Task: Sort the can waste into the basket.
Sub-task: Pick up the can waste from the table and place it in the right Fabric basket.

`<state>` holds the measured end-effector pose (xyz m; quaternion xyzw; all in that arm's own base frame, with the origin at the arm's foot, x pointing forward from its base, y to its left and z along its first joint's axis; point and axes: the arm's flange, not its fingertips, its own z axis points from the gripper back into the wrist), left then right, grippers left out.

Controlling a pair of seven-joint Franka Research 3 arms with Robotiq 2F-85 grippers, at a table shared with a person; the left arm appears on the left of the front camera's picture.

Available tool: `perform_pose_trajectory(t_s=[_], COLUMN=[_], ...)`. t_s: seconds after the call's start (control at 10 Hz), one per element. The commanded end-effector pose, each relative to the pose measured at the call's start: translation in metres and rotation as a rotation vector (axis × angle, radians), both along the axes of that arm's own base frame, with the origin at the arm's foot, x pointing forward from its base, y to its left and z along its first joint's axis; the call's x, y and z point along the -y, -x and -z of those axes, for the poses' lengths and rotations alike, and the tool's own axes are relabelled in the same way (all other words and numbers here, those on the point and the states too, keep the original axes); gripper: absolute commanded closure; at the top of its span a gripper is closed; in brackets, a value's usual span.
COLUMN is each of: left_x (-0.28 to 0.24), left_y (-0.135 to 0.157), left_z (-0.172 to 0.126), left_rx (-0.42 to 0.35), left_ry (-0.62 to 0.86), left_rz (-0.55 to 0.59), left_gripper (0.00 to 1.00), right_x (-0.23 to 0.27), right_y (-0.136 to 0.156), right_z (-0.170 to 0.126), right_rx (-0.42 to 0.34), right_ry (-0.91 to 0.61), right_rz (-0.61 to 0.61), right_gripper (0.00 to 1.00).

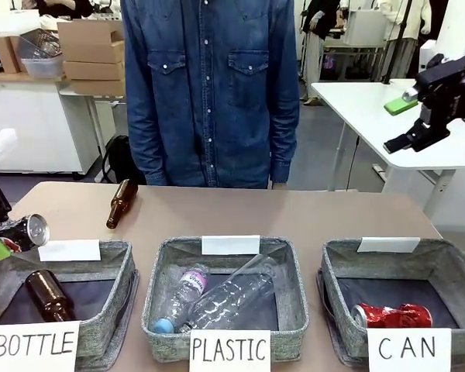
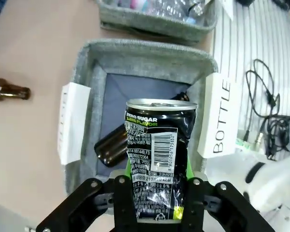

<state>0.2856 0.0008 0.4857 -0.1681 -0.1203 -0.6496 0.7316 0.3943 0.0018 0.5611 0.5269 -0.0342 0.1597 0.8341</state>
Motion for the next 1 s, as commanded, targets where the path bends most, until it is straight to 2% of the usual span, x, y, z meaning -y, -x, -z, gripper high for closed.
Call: perform_pose_trajectory(t_s=[0.0,0.1,0.2,0.3,0.4,0.5,0.6,0.7,0.9], left_x=[-0.002,0.0,0.058,0.133,0.199,0.253,0.313,0.367,0.476], left_y=[-0.004,0.0,0.003,0.008,0.02,0.031,0.044,0.051,0.056], left_z=[-0.009,0.0,-0.014,-0.037,-0.056,-0.065,-0.07,-0.068,-0.061], left_rx=[-0.018,0.0,0.11,0.196,0.275,0.339,0.358,0.41,0.505], left_ry=[-0.017,0.0,0.042,0.149,0.206,0.204,0.246,0.231,0.157], left_rz=[0.009,0.0,0.08,0.151,0.227,0.315,0.462,0.55,0.637], left_gripper=[1.0,0.61,0.61,0.61,0.61,0.61,0.61,0.61,0.61], right_x=[0.002,0.0,-0.013,-0.024,-0.005,0.037,0.082,0.134,0.208], right_y=[0.0,0.0,-0.003,-0.007,0.0,0.011,0.029,0.058,0.13], right_z=[-0.001,0.0,-0.016,-0.019,-0.028,-0.041,-0.054,-0.067,-0.074], right_rx=[0.015,0.0,-0.051,-0.087,-0.096,-0.075,-0.046,-0.003,0.045], right_ry=[-0.002,0.0,-0.034,0.018,0.048,0.094,0.151,0.202,0.31], right_rz=[-0.017,0.0,-0.083,-0.123,-0.145,-0.078,-0.002,0.077,0.207], right_gripper=[0.0,0.0,0.0,0.0,0.0,0.0,0.0,0.0,0.0])
